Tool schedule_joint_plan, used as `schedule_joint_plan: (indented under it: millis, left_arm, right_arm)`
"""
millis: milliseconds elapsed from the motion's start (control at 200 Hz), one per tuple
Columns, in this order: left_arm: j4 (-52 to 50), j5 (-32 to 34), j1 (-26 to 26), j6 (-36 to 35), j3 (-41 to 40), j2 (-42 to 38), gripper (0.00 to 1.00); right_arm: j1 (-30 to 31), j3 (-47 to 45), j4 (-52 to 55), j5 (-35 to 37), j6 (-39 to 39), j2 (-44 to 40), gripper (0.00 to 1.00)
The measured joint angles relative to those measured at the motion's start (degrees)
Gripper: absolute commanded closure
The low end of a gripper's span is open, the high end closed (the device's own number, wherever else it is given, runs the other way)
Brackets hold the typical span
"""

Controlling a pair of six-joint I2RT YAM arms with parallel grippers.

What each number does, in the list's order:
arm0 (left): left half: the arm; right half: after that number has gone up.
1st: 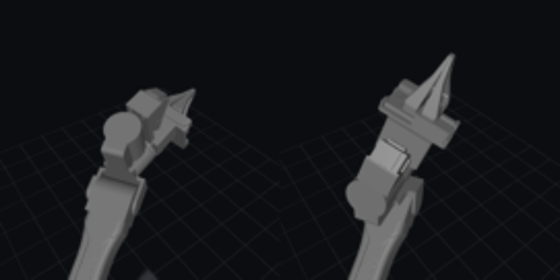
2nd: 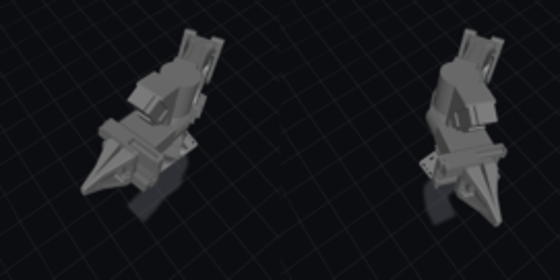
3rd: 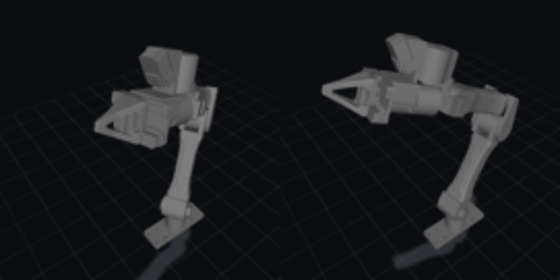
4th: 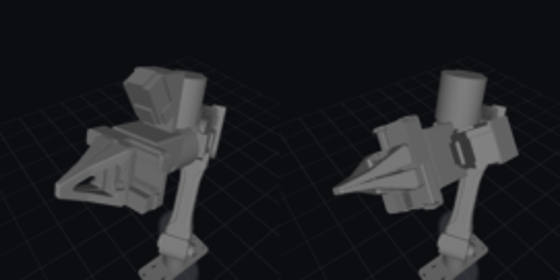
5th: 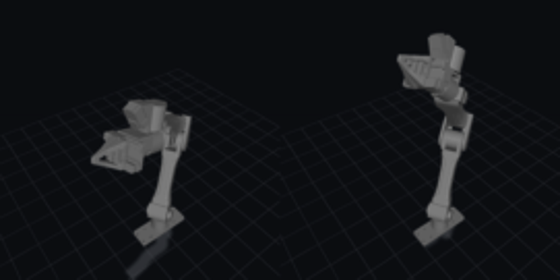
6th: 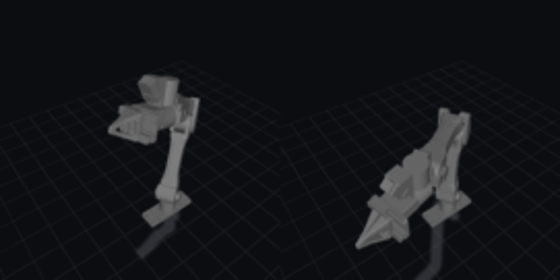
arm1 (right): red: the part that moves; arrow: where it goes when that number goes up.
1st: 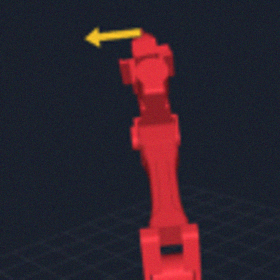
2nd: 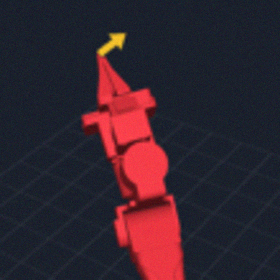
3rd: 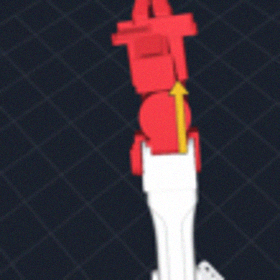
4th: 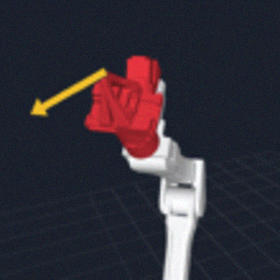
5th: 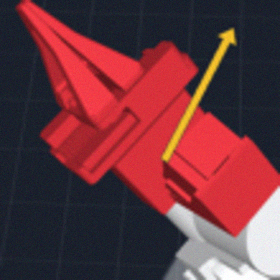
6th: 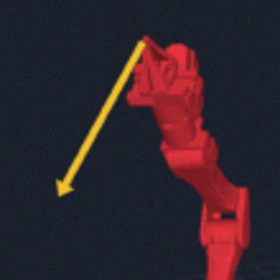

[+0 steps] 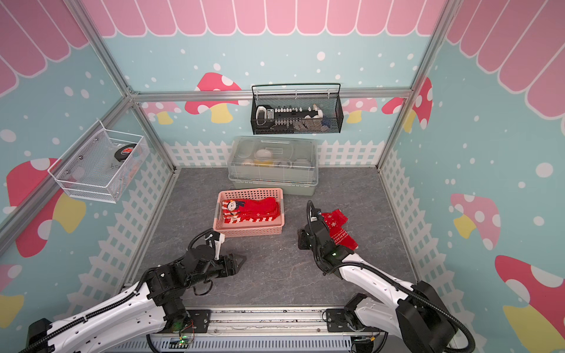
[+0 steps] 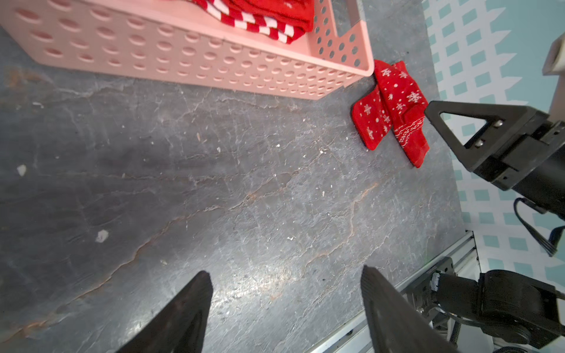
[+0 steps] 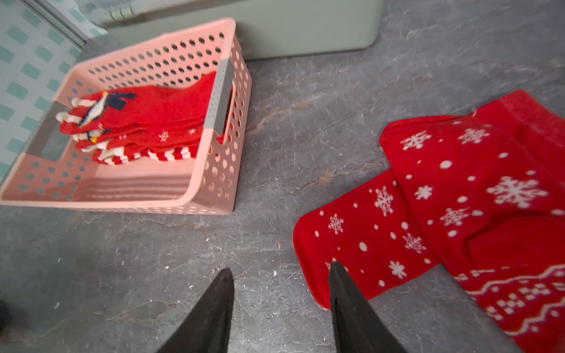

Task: Place the socks together as a pair
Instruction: Pick up the sock at the center of the board.

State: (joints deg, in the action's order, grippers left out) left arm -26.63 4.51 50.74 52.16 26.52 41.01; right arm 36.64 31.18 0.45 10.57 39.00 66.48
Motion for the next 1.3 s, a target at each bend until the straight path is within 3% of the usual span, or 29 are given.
schedule_joint_plan:
  millis: [110,795,996,1081,1301]
  left_arm:
    - [1.05,0.46,0.87,0.85,-0.02,0.02,0.26]
    - [3.54,0.92,1.99,5.14,-4.50,-4.37,0.31]
    - [3.87,0.94,2.16,6.16,-5.29,-4.52,0.32]
    - [4.24,0.92,2.21,6.16,-5.29,-4.28,0.31]
    - [3.93,1.07,2.23,5.86,-4.98,-4.09,0.32]
  right_arm:
    - [-0.48,1.36,1.16,-2.12,-1.90,5.11,0.62]
    - [-0.76,9.09,6.93,0.09,-5.31,21.70,0.68]
    - [-0.76,10.25,8.35,1.57,-4.46,23.45,0.80]
    - [-0.76,11.02,9.25,2.12,-4.85,23.89,1.00]
    - [-0.76,11.45,12.22,2.12,-4.31,20.55,1.00]
